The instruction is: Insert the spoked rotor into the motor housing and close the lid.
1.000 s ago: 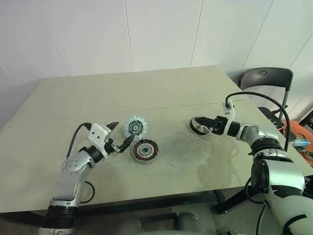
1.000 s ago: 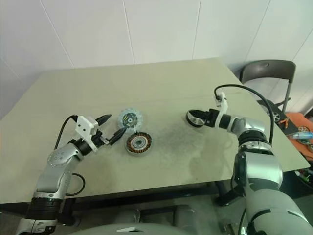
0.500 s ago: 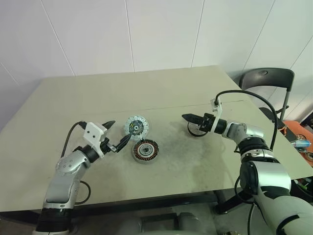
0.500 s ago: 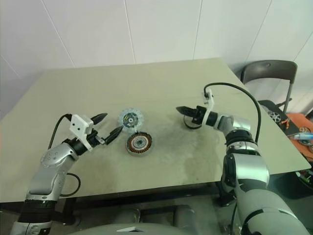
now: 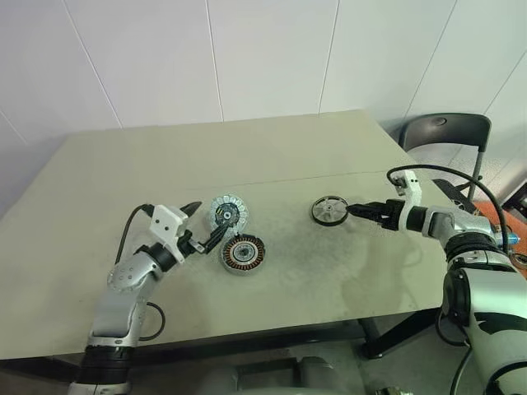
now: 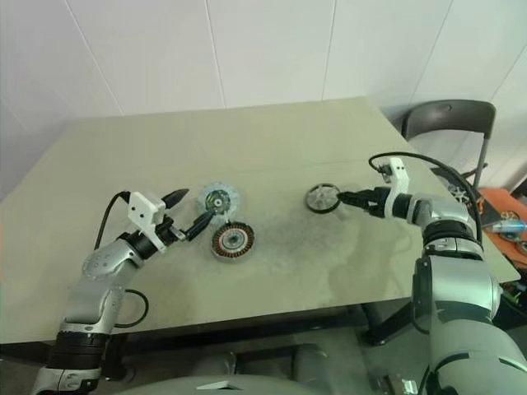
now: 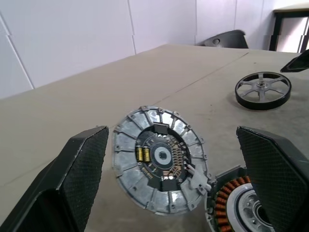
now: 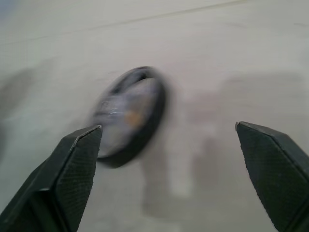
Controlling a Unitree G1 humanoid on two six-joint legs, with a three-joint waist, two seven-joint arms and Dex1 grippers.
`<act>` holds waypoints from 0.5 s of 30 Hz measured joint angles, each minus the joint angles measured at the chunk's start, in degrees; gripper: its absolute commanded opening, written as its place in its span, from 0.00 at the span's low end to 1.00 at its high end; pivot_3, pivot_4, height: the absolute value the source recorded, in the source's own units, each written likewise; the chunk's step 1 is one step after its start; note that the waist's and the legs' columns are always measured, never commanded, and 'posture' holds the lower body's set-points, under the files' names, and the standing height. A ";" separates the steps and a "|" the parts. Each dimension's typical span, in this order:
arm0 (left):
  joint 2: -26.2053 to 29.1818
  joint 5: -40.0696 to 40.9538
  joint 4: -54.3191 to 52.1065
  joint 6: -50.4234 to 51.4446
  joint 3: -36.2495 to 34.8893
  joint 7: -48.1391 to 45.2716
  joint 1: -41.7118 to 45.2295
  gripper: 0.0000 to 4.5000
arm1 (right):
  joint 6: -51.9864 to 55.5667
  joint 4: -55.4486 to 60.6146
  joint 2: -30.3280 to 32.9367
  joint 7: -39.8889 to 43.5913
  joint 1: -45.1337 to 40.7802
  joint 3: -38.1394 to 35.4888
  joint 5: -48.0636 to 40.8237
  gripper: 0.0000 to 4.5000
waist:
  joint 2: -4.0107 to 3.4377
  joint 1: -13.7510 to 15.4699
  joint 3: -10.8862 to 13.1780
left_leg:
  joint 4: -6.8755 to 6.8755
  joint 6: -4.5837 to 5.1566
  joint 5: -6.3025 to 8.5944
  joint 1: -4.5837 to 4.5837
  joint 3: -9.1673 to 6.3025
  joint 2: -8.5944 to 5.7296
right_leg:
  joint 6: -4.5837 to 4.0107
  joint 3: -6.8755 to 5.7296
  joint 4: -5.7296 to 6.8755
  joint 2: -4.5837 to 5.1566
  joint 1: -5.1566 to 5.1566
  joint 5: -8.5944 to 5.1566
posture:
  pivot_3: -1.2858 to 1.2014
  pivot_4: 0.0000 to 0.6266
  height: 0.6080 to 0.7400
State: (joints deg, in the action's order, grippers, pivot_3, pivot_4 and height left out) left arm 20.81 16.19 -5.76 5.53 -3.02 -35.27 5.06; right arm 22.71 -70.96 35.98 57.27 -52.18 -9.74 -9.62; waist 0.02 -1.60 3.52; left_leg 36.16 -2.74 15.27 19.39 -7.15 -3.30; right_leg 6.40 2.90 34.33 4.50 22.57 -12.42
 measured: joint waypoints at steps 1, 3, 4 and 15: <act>-0.02 -0.07 0.23 -0.06 0.00 0.10 -0.01 1.00 | -0.40 -0.45 0.00 -1.13 0.00 -0.44 -0.08 0.99 | 0.00 -0.06 0.00 | 0.00 0.00 0.00 0.01 0.00 0.00 | 0.00 0.00 -0.01 0.00 0.00 0.00 | 0.52 0.00 1.00; -0.02 -0.16 0.33 -0.15 0.00 0.24 -0.01 1.00 | -0.60 -0.83 -0.10 -1.79 0.00 -0.82 -0.11 0.99 | 0.00 -0.21 0.00 | 0.00 0.00 0.00 0.01 0.00 0.00 | 0.01 0.00 -0.02 0.00 0.00 0.00 | 0.52 0.00 1.00; -0.02 -0.17 0.33 -0.15 0.00 0.30 -0.01 1.00 | -0.60 -0.88 -0.24 -1.89 0.00 -0.86 -0.12 0.99 | 0.00 -0.38 0.00 | 0.00 0.00 0.00 0.02 0.00 0.00 | 0.01 0.01 -0.02 0.00 0.00 0.01 | 0.52 0.00 1.00; 0.48 -0.15 -0.16 0.17 -0.17 0.63 -0.21 1.00 | 1.74 -1.46 -5.70 -1.84 -0.03 -5.40 -3.20 0.99 | 0.00 -0.96 0.00 | 0.02 0.00 0.00 -0.01 0.00 0.00 | 0.04 0.01 0.00 0.00 -0.02 0.03 | 0.52 0.00 1.00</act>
State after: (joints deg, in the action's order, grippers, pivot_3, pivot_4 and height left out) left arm 21.29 16.05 -5.92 5.69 -3.19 -34.65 4.85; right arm 24.45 -72.41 30.29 55.43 -52.20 -15.14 -12.82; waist 0.02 -2.56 3.52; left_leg 36.17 -2.73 15.27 19.38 -7.15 -3.30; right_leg 6.44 2.91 34.33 4.49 22.54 -12.39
